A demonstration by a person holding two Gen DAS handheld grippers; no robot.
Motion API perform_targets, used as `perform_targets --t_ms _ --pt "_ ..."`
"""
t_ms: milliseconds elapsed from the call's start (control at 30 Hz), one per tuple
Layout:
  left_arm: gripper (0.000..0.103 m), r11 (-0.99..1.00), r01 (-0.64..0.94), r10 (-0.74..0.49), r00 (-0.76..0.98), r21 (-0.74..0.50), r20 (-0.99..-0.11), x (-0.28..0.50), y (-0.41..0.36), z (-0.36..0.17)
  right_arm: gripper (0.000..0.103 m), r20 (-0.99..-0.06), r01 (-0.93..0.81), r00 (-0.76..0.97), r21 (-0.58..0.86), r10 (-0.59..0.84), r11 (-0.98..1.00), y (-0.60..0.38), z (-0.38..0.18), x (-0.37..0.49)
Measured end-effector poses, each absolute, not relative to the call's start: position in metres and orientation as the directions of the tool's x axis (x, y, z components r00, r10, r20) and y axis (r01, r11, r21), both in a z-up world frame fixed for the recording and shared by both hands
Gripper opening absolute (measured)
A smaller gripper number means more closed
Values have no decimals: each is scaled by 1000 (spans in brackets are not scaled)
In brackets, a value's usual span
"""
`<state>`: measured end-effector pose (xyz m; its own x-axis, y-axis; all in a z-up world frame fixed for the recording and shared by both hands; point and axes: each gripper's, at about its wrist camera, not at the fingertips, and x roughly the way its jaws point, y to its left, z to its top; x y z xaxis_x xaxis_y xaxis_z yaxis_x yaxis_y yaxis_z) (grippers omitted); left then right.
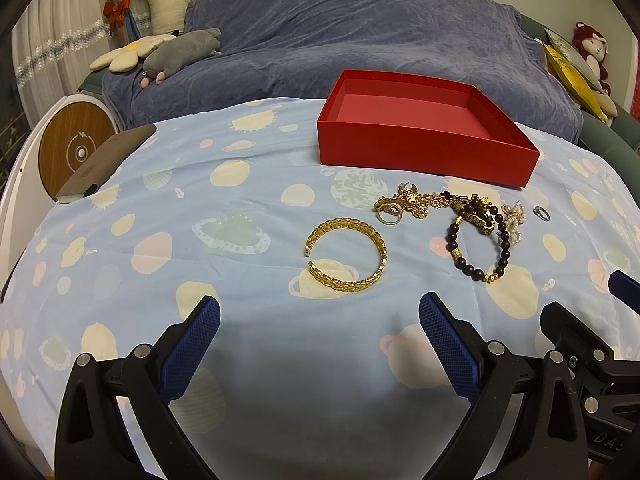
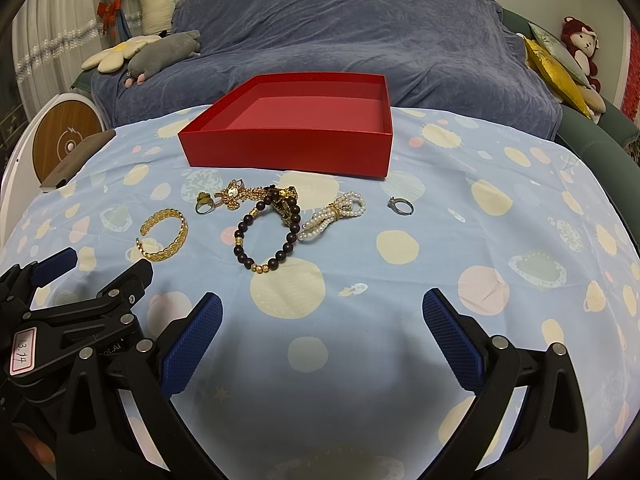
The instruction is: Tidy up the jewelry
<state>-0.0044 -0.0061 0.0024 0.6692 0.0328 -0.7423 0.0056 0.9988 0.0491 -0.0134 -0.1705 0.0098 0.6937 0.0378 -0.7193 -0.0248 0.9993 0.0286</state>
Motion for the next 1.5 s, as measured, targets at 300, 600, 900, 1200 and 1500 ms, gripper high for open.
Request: perform_targets --t_ms 300,600,900,1200,1500 --pt "97 999 4 33 674 48 -738 -4 -5 4 98 -717 -23 696 29 37 999 -174 11 -11" --pt "97 999 4 33 674 48 -738 -4 -6 4 98 -717 -23 696 29 37 999 -174 11 -12" --pt "97 999 2 32 673 45 -739 -4 -5 4 98 -717 -23 696 29 37 999 -173 11 -12" --pt "97 1000 -8 24 663 24 -748 -3 -1 2 98 -718 -24 695 32 40 999 -173 11 -10" --pt "97 1000 3 -23 625 -28 -780 14 9 -5 98 -725 -3 688 46 35 999 -170 12 0"
